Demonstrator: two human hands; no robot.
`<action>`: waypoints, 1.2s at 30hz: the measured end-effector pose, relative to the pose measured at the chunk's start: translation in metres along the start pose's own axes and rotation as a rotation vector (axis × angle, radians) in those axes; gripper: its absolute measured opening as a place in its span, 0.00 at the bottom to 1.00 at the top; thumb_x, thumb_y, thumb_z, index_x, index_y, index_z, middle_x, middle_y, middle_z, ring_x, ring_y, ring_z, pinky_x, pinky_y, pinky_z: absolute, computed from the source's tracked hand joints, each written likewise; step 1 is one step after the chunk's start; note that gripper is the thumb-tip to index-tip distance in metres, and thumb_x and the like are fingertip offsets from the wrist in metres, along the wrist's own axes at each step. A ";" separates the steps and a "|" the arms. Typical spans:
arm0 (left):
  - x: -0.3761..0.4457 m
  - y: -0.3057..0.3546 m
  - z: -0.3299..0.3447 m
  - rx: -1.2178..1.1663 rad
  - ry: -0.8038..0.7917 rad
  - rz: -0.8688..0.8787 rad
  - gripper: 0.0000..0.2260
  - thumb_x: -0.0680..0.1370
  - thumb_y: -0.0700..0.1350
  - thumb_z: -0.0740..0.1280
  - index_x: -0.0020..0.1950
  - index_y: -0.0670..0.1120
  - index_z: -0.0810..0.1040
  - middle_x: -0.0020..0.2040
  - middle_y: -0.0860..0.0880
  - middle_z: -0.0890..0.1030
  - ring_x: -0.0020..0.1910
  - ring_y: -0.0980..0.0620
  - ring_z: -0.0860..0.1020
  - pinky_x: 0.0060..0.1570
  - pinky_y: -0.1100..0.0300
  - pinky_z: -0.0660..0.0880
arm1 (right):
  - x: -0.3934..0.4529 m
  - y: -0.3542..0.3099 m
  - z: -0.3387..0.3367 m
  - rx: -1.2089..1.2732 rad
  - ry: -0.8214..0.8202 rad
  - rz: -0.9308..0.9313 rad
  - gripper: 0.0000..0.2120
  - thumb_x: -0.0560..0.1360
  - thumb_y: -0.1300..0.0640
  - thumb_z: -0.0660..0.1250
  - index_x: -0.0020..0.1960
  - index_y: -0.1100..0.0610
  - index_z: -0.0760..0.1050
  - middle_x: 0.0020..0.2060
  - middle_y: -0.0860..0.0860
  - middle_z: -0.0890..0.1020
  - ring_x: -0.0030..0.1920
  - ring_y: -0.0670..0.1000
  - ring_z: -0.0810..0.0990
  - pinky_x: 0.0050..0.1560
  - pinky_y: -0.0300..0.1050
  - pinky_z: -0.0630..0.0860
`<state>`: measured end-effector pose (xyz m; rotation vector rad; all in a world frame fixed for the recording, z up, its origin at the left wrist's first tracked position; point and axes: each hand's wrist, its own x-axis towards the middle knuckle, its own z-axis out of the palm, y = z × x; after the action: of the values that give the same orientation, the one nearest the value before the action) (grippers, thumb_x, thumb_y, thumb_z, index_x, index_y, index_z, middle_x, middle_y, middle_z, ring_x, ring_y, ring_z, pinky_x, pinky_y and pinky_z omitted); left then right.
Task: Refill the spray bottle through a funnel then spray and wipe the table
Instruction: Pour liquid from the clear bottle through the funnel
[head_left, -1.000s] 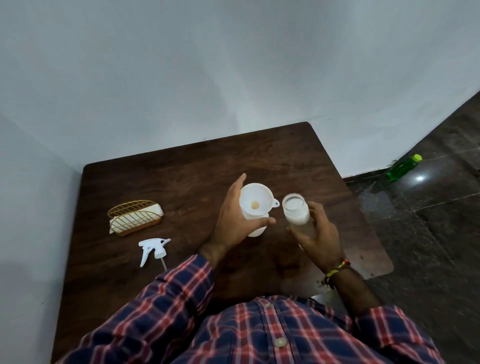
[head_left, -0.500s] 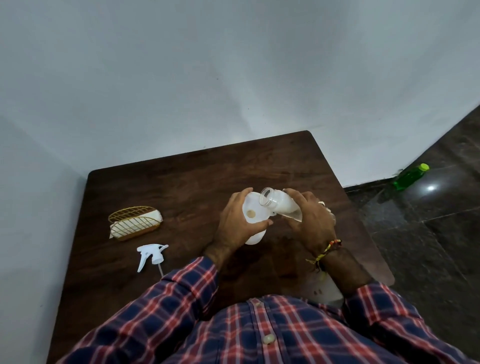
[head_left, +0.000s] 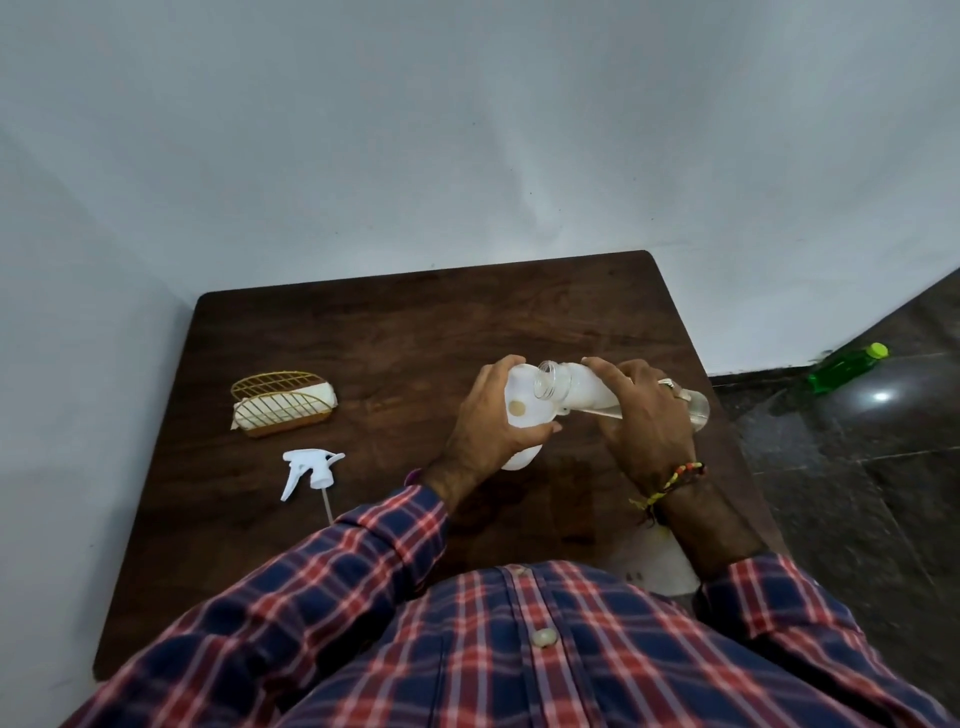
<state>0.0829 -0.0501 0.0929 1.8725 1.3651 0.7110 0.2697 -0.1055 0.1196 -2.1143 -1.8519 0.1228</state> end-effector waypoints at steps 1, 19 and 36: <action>0.000 0.000 0.000 -0.002 -0.006 -0.003 0.39 0.64 0.55 0.80 0.70 0.50 0.67 0.66 0.50 0.72 0.62 0.53 0.72 0.57 0.57 0.75 | 0.000 0.000 0.000 -0.009 0.003 -0.003 0.30 0.69 0.56 0.73 0.69 0.43 0.68 0.54 0.52 0.77 0.55 0.60 0.77 0.48 0.60 0.79; 0.003 -0.001 0.000 0.037 -0.046 0.006 0.40 0.65 0.54 0.80 0.71 0.49 0.66 0.66 0.49 0.72 0.59 0.60 0.68 0.56 0.63 0.70 | 0.004 0.000 -0.004 -0.041 0.035 -0.062 0.31 0.67 0.63 0.73 0.67 0.47 0.72 0.56 0.55 0.78 0.55 0.62 0.78 0.58 0.62 0.76; 0.001 0.011 -0.005 0.073 -0.051 0.016 0.37 0.68 0.51 0.79 0.72 0.45 0.66 0.68 0.46 0.72 0.65 0.49 0.72 0.62 0.61 0.69 | 0.007 0.006 -0.005 -0.039 0.052 -0.108 0.30 0.66 0.64 0.74 0.66 0.49 0.74 0.54 0.55 0.79 0.56 0.60 0.78 0.58 0.61 0.74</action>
<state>0.0858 -0.0505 0.1043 1.9470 1.3621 0.6252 0.2775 -0.1006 0.1237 -2.0172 -1.9486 0.0067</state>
